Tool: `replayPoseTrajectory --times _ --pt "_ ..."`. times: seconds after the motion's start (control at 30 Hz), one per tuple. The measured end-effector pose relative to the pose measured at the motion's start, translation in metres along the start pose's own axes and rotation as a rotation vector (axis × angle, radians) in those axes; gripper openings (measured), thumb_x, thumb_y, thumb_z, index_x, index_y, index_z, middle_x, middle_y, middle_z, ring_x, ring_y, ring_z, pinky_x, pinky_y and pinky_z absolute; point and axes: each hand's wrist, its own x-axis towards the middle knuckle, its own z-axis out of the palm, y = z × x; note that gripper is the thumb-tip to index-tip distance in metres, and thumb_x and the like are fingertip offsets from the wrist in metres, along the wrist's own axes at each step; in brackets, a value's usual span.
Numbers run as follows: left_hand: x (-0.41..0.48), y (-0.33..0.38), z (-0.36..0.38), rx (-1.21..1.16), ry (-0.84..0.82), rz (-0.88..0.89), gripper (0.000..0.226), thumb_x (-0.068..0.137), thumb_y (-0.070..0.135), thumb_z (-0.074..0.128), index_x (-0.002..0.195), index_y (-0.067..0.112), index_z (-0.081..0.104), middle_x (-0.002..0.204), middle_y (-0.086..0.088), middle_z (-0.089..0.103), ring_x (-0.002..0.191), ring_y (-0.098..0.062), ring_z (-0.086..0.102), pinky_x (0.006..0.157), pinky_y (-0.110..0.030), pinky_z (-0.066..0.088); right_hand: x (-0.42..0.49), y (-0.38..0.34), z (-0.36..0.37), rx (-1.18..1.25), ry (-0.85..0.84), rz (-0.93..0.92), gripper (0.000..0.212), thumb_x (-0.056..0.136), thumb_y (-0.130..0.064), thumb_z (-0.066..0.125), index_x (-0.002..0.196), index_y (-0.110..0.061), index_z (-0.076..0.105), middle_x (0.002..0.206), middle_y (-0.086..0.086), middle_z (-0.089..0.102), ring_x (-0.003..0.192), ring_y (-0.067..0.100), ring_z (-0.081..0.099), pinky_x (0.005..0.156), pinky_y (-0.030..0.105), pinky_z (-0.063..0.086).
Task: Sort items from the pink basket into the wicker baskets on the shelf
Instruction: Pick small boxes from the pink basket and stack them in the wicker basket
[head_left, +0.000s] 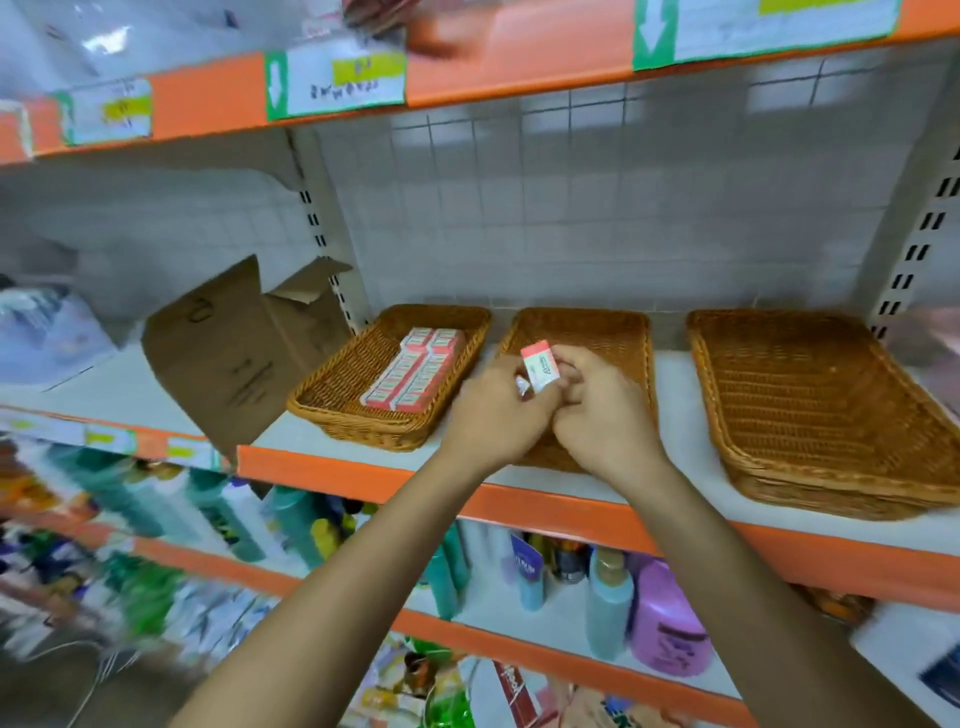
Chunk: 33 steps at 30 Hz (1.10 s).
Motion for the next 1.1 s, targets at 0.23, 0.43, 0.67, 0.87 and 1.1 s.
replayPoseTrajectory --times 0.23,0.43,0.67,0.87,1.1 --pt "0.028 -0.048 -0.022 0.119 -0.005 0.003 0.019 0.087 0.033 0.061 0.101 0.020 0.062 0.090 0.002 0.063 0.085 -0.020 0.058 0.064 -0.027 0.037 0.032 -0.005 0.033 -0.004 -0.138 -0.002 0.046 0.084 0.006 0.051 0.124 -0.016 0.049 0.097 -0.007 0.060 0.076 -0.001 0.059 0.069 0.002 0.043" --pt "0.062 -0.085 -0.040 0.256 0.009 -0.054 0.019 0.087 0.021 0.058 0.103 0.016 0.067 0.102 -0.008 0.069 0.096 -0.030 0.060 0.076 -0.035 0.049 0.082 -0.012 0.065 -0.097 -0.184 -0.053 0.055 0.084 -0.001 0.056 0.133 -0.020 0.042 0.107 0.000 0.063 0.097 0.019 0.063 0.089 0.027 0.048" --pt "0.095 -0.118 -0.056 0.273 0.009 -0.052 0.032 0.087 0.020 0.062 0.119 0.024 0.063 0.117 -0.003 0.066 0.101 -0.026 0.061 0.080 -0.031 0.048 0.123 -0.013 0.101 -0.365 -0.255 -0.164 0.047 0.083 -0.006 0.061 0.125 -0.025 0.056 0.117 0.006 0.058 0.110 0.025 0.055 0.091 0.027 0.041" --pt "0.121 -0.141 -0.060 0.271 -0.002 0.026 0.033 0.082 0.024 0.068 0.114 0.027 0.066 0.110 -0.001 0.069 0.098 -0.022 0.063 0.077 -0.028 0.048 0.144 -0.015 0.120 -0.503 -0.206 -0.166 0.037 0.086 -0.018 0.063 0.122 -0.020 0.056 0.118 0.005 0.059 0.109 0.025 0.055 0.077 0.024 0.037" --pt "0.159 -0.169 -0.081 0.432 -0.157 0.051 0.039 0.085 0.022 0.067 0.122 0.022 0.056 0.112 -0.003 0.067 0.098 -0.021 0.062 0.078 -0.032 0.051 0.173 -0.023 0.145 -0.655 -0.112 -0.115 0.030 0.085 -0.023 0.067 0.114 -0.016 0.065 0.116 0.009 0.056 0.106 0.025 0.055 0.081 0.030 0.045"
